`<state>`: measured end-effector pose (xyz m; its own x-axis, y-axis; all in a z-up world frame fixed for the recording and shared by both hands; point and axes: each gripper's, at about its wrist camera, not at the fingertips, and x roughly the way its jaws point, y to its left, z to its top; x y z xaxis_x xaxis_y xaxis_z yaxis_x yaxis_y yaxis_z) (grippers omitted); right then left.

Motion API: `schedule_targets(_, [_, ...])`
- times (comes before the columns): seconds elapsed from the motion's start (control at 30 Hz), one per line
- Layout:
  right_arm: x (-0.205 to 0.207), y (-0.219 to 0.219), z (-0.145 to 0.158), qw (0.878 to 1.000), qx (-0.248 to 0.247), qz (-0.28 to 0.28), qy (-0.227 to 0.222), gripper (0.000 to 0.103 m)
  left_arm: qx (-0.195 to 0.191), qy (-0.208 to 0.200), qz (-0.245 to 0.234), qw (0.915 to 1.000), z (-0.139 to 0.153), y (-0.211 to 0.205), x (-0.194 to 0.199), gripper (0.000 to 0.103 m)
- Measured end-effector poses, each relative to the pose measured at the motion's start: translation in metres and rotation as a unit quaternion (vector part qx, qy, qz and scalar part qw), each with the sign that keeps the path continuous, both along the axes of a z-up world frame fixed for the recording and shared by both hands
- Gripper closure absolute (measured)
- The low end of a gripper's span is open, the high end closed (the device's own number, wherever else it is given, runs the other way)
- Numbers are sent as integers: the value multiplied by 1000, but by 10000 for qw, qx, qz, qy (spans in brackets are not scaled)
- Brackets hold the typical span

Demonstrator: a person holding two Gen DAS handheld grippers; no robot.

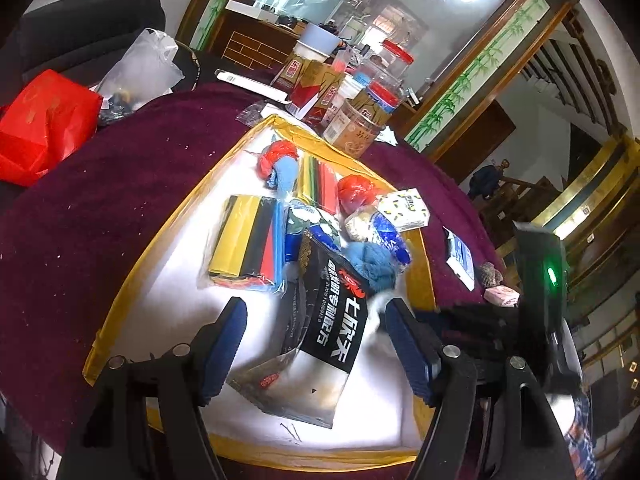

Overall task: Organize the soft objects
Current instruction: 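Release the black bag in the tray with the left gripper while the right drops the white cloth, then grasp the white napkin with the left gripper while the right grasps the rolled light-blue towel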

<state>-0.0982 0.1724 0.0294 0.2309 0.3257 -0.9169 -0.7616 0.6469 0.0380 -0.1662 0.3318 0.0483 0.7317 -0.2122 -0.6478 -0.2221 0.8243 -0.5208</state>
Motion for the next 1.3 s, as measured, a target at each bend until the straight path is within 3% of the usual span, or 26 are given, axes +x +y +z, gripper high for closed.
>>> schedule_targets(0.13, [26,0,-1,9992,-10,-344,-193,89,-36,63,-41,10000,-4,-1,2,28])
schedule_targets(0.2, [34,0,-3,9988,12,-389,-306,83,-45,98,-64,9999,-4,-3,2,28])
schedule_targets(0.3, [33,-2,0,9987,293,-359,-217,51,13,108,-97,9999,-3,-7,1,28])
schedule_targets(0.37, [25,-9,9,9977,526,-328,-256,41,28,111,-88,9999,-2,-9,1,28])
schedule_targets(0.57, [3,-50,42,9912,1031,-453,-691,33,105,85,-223,9997,4,-24,2,27])
schedule_targets(0.77, [8,-141,50,9796,1213,-1265,-989,32,261,-86,-668,9974,18,-57,4,25])
schedule_targets(0.9, [26,-231,44,9612,1217,-2281,-965,33,369,-131,-1125,9929,22,-90,8,24])
schedule_targets(1.07, [34,-346,48,9167,1381,-3592,-1073,32,531,-109,-1738,9833,22,-135,17,24])
schedule_targets(1.17, [34,-383,52,8992,1399,-3958,-1232,32,620,-80,-1985,9781,23,-158,20,24])
schedule_targets(1.3, [43,-407,50,8880,1470,-4177,-1238,31,733,-45,-2210,9725,24,-179,20,24])
